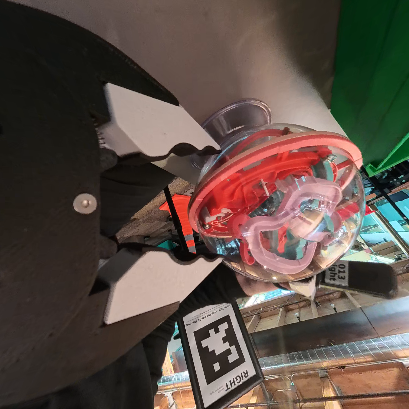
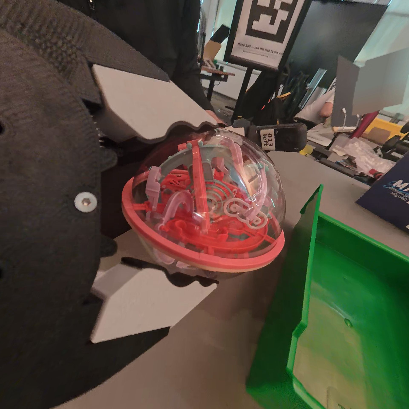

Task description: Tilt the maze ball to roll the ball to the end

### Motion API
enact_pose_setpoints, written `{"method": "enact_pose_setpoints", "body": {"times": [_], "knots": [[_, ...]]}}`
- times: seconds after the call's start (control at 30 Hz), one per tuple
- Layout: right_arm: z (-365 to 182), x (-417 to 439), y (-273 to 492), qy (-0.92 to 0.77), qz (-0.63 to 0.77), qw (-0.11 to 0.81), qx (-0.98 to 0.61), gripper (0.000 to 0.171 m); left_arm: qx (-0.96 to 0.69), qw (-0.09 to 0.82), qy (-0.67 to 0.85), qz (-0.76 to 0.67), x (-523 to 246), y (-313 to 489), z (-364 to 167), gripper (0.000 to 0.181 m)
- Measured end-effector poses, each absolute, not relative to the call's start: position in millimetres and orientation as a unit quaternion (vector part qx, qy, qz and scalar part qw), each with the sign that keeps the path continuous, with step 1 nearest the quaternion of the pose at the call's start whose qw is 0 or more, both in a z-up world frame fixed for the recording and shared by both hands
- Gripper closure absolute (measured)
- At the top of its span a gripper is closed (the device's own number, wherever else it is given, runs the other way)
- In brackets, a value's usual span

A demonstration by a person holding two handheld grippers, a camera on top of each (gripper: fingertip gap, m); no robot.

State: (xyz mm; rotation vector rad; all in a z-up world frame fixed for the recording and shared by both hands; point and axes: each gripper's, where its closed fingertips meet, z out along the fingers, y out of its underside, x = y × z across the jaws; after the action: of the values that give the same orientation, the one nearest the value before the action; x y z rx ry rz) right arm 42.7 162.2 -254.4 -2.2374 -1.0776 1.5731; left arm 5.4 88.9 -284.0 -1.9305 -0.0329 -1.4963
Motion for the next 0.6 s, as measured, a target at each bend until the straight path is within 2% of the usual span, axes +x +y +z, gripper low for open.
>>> {"method": "enact_pose_setpoints", "body": {"times": [0.33, 0.6], "knots": [[-258.1, 46.7, 163.0, -0.314, 0.576, 0.112, -0.746, 0.043, -0.742, 0.357, -0.014, -0.568, -3.2, 94.8, -278.9, 0.102], [-260.4, 45.3, 156.5, -0.336, 0.547, 0.134, -0.754, 0.036, -0.736, 0.361, -0.014, -0.573, -9.4, 99.7, -276.9, 0.103]]}}
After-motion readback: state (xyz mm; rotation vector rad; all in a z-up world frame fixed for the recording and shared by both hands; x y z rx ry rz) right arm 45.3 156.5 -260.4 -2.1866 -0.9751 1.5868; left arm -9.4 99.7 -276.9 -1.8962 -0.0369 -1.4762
